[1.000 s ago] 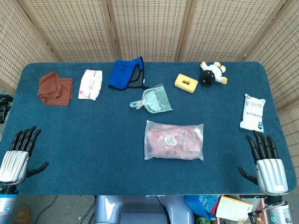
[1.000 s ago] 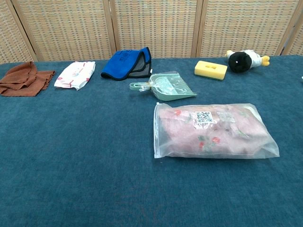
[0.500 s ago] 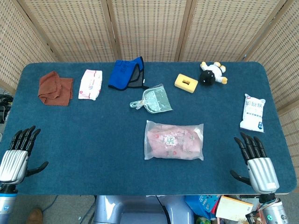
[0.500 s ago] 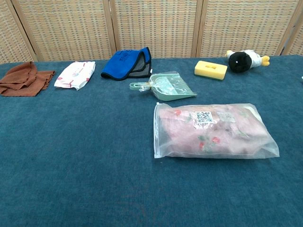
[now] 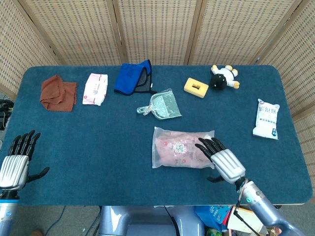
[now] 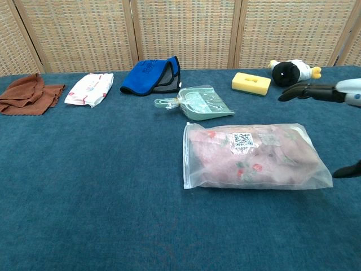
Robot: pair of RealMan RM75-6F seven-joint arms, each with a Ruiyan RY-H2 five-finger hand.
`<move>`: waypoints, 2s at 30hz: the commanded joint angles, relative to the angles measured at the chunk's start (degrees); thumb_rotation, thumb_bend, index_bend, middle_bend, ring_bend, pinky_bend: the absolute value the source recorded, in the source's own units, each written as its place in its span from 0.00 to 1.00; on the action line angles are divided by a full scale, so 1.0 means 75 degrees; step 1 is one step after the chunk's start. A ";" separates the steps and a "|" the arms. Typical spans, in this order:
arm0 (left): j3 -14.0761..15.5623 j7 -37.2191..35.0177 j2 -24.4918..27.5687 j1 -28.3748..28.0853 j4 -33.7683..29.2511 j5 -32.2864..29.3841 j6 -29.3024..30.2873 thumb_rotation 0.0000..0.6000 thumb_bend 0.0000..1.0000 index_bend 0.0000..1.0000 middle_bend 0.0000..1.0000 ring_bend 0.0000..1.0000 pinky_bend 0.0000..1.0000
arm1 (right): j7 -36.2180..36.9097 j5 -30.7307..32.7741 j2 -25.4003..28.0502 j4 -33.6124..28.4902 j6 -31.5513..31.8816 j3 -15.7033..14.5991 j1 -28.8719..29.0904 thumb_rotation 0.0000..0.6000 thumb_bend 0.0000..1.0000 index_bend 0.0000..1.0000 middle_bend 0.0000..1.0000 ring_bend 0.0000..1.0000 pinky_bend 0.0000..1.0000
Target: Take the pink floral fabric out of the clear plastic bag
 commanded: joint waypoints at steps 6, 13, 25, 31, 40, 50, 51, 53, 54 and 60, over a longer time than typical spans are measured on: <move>-0.0095 0.0119 -0.0065 -0.0108 0.0035 -0.0214 -0.0188 1.00 0.19 0.00 0.00 0.00 0.00 | -0.2440 0.3791 -0.1419 0.0424 -0.1166 0.0761 0.1819 1.00 0.00 0.00 0.00 0.00 0.00; -0.0142 0.0099 -0.0055 -0.0168 0.0016 -0.0329 -0.0294 1.00 0.20 0.00 0.00 0.00 0.00 | -0.3761 0.5624 -0.1990 0.0692 -0.0669 0.0618 0.2574 1.00 0.00 0.00 0.00 0.00 0.00; -0.0144 0.0009 -0.0016 -0.0238 0.0017 -0.0411 -0.0426 1.00 0.19 0.00 0.00 0.00 0.00 | -0.5038 0.7985 -0.2261 0.1099 -0.0325 0.0149 0.3667 1.00 0.00 0.00 0.00 0.00 0.11; -0.0145 0.0035 -0.0026 -0.0254 0.0016 -0.0431 -0.0431 1.00 0.20 0.00 0.00 0.00 0.00 | -0.5196 0.7727 -0.2404 0.1373 -0.0117 -0.0232 0.3754 1.00 0.00 0.00 0.07 0.13 0.31; -0.0142 0.0157 -0.0095 -0.0298 0.0046 -0.0506 -0.0505 1.00 0.20 0.00 0.00 0.00 0.00 | -0.4274 0.6170 -0.2531 0.1886 -0.0163 -0.0497 0.3399 1.00 0.92 0.33 0.45 0.53 0.66; -0.0329 0.0104 -0.0186 -0.0622 0.0199 -0.0372 -0.0665 1.00 0.21 0.00 0.00 0.00 0.00 | -0.0281 0.2549 -0.1949 0.2106 -0.0685 -0.0105 0.2782 1.00 1.00 0.47 0.55 0.61 0.71; -0.0392 0.0034 -0.0171 -0.0728 0.0252 -0.0330 -0.0737 1.00 0.21 0.00 0.00 0.00 0.00 | 0.0035 0.2355 -0.1881 0.2070 -0.0719 -0.0016 0.2800 1.00 1.00 0.47 0.55 0.61 0.71; -0.0464 -0.0051 -0.0110 -0.0889 0.0291 -0.0271 -0.0885 1.00 0.21 0.00 0.00 0.00 0.00 | 0.0386 0.2207 -0.1785 0.1979 -0.0796 0.0104 0.2840 1.00 1.00 0.48 0.55 0.61 0.71; -0.0518 -0.0118 -0.0040 -0.1035 0.0307 -0.0209 -0.1027 1.00 0.21 0.00 0.00 0.00 0.00 | 0.0620 0.2142 -0.1714 0.1894 -0.0863 0.0210 0.2884 1.00 1.00 0.48 0.55 0.61 0.71; -0.0809 -0.0463 0.0141 -0.2027 0.0471 0.0241 -0.1931 1.00 0.21 0.06 0.00 0.00 0.00 | 0.0879 0.2177 -0.1599 0.1564 -0.1136 0.0675 0.3247 1.00 1.00 0.48 0.55 0.61 0.71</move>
